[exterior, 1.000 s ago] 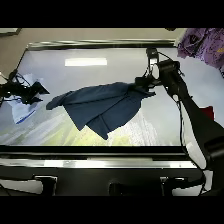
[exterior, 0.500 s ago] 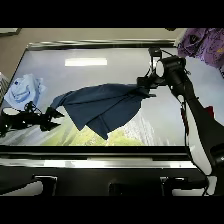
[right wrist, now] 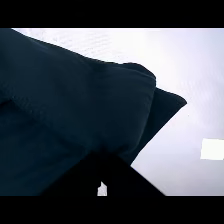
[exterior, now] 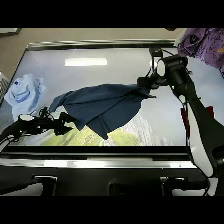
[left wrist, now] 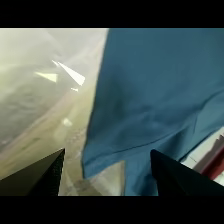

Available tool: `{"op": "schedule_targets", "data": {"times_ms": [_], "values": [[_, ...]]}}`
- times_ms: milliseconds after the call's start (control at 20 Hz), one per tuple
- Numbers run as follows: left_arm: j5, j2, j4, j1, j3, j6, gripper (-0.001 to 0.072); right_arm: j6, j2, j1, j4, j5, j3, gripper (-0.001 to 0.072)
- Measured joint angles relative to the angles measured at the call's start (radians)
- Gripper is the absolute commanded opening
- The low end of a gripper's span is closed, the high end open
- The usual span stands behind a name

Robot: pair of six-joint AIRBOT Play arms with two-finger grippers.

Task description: Fold the clothes and pants, and hang the long-sleeved shirts on hangers.

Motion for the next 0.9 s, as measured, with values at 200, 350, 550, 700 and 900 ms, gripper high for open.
{"op": "schedule_targets", "data": {"times_ms": [200, 350, 550, 700, 900], "values": [[0.024, -0.050, -0.075, -0.054, -0.001, 0.021, 0.0583, -0.002, 0.000, 0.000, 0.000, 0.014, 0.000, 0.0031], [0.044, -0.083, -0.072, -0.081, -0.003, 0.032, 0.0015, -0.002, 0.002, 0.000, 0.000, 0.023, 0.000, 0.0031], [0.033, -0.089, -0.067, -0.057, 0.071, 0.066, 0.0013, -0.011, 0.018, 0.000, -0.007, 0.027, 0.000, 0.0030], [-0.051, -0.064, -0.082, 0.010, 0.230, 0.085, 0.0012, -0.015, 0.058, 0.000, -0.047, -0.005, 0.001, 0.0031], [-0.141, -0.019, -0.040, 0.116, 0.589, 0.058, 0.0012, -0.019, 0.161, 0.000, -0.111, -0.070, 0.034, 0.0030]]}}
